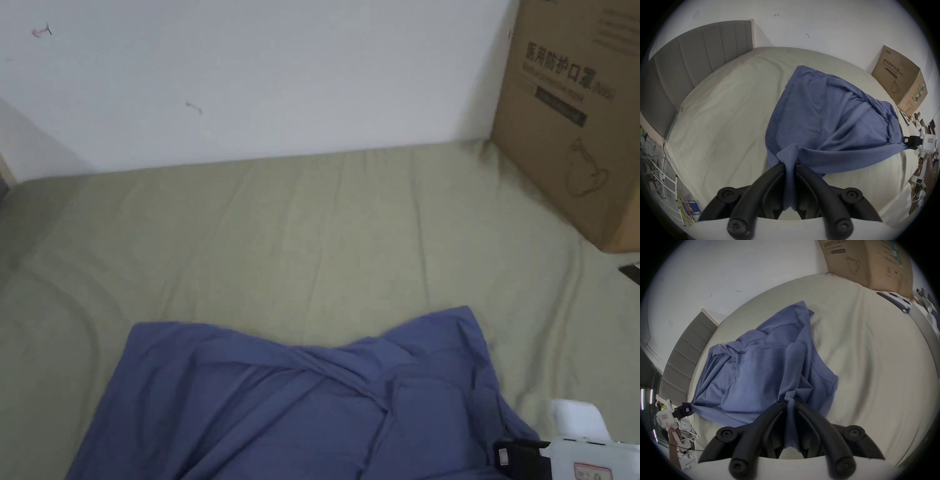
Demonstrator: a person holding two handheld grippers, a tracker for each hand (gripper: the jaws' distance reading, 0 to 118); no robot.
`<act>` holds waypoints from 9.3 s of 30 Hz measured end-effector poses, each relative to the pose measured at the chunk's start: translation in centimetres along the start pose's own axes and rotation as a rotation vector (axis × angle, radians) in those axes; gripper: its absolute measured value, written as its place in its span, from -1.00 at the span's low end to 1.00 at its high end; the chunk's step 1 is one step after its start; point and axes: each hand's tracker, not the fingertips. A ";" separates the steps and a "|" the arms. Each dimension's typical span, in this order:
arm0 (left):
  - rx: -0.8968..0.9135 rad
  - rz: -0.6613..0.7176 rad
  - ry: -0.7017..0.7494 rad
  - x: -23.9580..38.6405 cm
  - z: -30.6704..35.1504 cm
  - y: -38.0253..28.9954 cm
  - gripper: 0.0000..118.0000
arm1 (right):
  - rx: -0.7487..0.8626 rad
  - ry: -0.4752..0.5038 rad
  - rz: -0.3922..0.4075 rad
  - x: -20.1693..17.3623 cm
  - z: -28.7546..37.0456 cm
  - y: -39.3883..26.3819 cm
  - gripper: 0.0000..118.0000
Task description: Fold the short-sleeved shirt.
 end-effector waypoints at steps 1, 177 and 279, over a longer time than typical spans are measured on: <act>-0.007 0.017 -0.034 0.6 0.8 -0.9 -1.00 | 0.003 0.012 -0.028 0.5 0.7 -0.8 -0.92; 0.200 -0.257 0.222 13.8 -17.4 44.1 -1.00 | 0.145 -0.140 0.102 -13.2 -11.6 44.5 -0.96; 0.056 0.009 0.002 -1.8 3.9 -5.0 -1.00 | 0.029 -0.154 0.167 -3.8 11.5 -12.7 0.77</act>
